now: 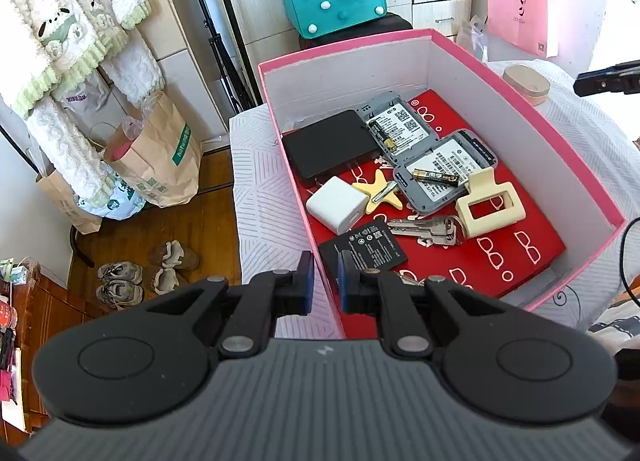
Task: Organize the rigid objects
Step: 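Carry the keys into the box beside the hair clip, open right tool, then move the open right tool to the beige rounded case, then grasp the beige rounded case with the right tool and lift it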
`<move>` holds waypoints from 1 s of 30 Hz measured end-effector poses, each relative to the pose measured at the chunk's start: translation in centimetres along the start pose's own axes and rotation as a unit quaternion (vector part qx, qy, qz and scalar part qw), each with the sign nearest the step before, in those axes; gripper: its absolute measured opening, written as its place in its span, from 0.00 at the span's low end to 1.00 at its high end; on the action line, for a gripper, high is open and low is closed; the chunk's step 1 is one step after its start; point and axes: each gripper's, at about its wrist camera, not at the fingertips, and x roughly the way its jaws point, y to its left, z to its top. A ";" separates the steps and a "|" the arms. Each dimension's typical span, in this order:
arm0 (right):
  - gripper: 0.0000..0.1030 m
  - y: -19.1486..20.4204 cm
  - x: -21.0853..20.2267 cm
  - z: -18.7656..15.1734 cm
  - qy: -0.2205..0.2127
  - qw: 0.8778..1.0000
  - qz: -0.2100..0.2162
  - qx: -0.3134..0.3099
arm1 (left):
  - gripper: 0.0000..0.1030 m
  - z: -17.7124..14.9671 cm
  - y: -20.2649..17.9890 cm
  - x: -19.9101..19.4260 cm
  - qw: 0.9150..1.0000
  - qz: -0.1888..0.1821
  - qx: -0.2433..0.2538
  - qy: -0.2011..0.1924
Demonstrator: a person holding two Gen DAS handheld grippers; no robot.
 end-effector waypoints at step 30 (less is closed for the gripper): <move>0.76 -6.2 12.1 0.7 -0.010 0.996 -0.091 -0.023 | 0.11 0.6 0.5 0.7 1.000 -0.015 -0.005 0.010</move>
